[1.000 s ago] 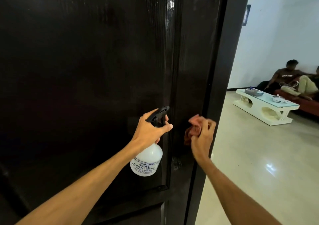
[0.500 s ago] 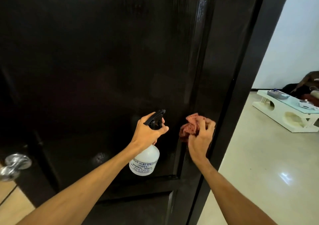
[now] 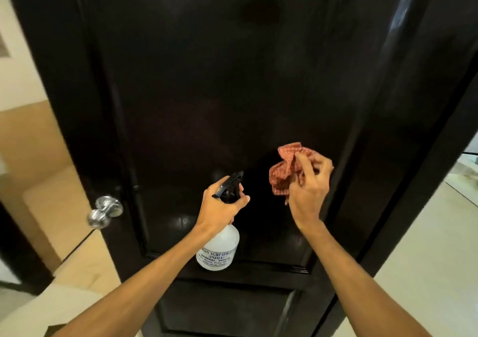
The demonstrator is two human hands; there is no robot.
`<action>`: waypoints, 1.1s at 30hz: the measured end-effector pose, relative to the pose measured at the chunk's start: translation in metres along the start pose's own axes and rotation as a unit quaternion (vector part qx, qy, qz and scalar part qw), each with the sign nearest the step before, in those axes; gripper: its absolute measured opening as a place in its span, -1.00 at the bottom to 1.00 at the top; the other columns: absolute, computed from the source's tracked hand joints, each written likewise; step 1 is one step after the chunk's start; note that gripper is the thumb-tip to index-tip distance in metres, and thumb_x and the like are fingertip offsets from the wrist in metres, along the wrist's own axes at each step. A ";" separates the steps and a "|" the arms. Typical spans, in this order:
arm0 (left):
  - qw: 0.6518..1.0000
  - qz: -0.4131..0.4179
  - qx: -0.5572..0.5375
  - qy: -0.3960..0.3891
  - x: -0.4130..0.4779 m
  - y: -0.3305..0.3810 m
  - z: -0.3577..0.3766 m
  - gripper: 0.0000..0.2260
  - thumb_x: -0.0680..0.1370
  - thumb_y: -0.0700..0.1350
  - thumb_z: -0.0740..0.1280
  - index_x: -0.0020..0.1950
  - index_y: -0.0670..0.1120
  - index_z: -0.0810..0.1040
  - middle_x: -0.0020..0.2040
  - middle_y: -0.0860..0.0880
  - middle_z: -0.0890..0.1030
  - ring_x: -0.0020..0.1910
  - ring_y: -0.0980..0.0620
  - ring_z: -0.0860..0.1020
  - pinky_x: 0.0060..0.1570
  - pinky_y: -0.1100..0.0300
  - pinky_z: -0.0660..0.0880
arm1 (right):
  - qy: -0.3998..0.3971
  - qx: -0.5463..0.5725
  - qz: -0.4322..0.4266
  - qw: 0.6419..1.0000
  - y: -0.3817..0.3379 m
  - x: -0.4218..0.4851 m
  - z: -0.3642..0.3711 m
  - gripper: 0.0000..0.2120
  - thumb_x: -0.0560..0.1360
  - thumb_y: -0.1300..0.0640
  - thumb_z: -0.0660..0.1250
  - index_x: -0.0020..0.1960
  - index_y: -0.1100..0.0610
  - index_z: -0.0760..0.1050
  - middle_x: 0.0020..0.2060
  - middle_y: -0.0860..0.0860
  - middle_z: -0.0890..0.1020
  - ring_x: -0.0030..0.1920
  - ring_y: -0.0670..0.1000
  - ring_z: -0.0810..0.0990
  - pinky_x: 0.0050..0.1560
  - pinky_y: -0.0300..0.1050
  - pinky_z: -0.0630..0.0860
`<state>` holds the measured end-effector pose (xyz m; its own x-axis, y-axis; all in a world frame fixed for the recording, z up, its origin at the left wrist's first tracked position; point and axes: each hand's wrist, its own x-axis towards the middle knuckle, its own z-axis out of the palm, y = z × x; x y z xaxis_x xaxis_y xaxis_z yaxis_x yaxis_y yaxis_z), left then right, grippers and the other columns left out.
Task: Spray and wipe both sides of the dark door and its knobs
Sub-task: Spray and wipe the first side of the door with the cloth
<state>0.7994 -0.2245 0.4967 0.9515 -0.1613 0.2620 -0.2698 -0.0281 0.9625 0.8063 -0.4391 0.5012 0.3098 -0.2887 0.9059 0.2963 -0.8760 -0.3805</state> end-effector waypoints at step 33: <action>0.949 -0.061 0.136 0.276 -0.108 -0.129 -0.365 -0.80 0.48 -0.19 0.58 0.02 -0.03 0.62 -0.21 0.17 0.64 -0.19 0.23 0.62 -0.18 0.40 0.52 | -0.361 -0.053 -0.476 0.800 -0.335 -0.134 0.285 -0.47 0.39 0.11 0.59 0.32 0.12 0.56 0.25 0.17 0.51 0.12 0.14 0.50 0.04 0.04 0.54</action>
<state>0.7852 0.1569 0.3699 0.8902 0.3997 0.2184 -0.1092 -0.2782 0.9543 0.9229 0.0033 0.4547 0.4421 0.7941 0.4170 0.6420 -0.6049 0.4712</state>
